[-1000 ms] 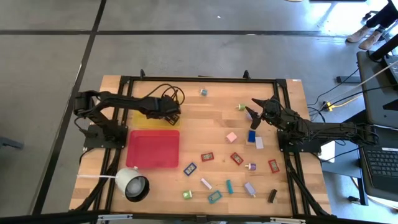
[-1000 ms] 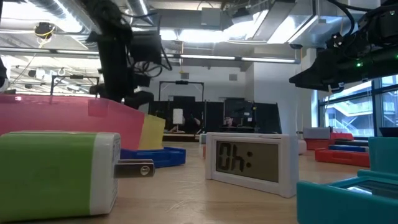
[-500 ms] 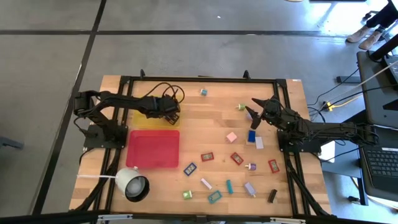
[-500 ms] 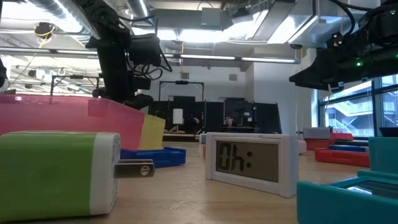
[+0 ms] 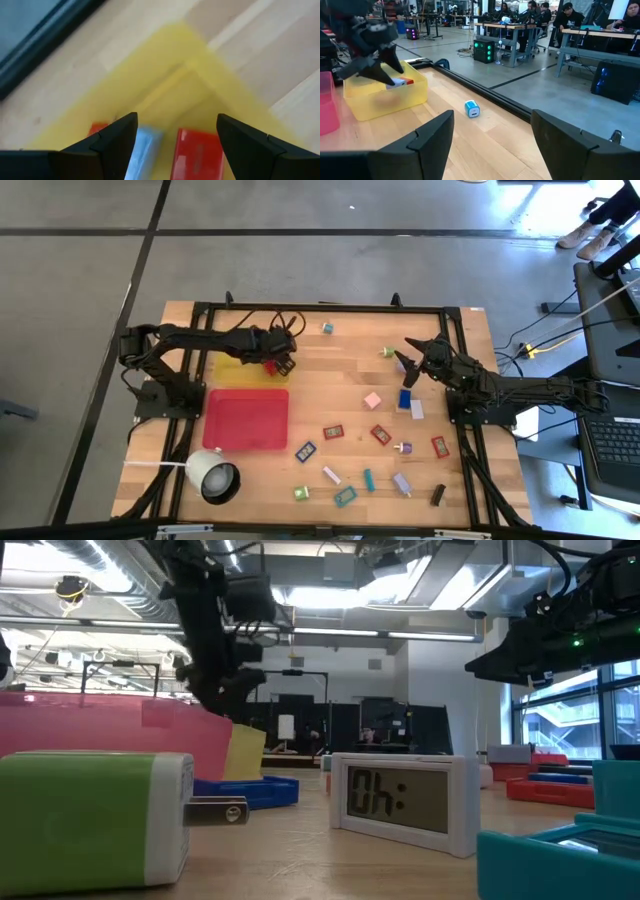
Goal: Pick & Place Office items
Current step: Put the pink charger adapter into the yellow bin
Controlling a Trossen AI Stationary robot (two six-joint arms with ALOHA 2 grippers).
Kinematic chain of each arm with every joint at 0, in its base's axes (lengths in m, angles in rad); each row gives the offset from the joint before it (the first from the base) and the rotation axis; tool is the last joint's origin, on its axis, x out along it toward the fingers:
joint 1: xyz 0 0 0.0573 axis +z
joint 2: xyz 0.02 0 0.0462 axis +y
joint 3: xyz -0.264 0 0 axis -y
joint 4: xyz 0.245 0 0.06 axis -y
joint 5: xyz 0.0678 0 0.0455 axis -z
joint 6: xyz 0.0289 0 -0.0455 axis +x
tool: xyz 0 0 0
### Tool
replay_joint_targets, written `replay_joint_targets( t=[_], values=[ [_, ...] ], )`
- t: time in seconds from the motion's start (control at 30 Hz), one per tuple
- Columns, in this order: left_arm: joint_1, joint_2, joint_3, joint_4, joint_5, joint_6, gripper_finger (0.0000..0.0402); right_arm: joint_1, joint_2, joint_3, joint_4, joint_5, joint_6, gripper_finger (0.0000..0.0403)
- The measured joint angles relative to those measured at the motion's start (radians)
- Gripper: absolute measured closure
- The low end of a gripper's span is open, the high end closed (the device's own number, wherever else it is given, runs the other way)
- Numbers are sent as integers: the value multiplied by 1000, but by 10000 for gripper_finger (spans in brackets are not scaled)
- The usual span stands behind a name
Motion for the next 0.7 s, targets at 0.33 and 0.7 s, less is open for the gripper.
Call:
replay_joint_targets(
  t=[0.33,0.7],
  values=[
    [0,0,67,117,-169,156,131,0,0,0,62,63,0,133],
    [0,0,67,188,-218,190,131,0,0,0,82,129,50,133]
  ],
)
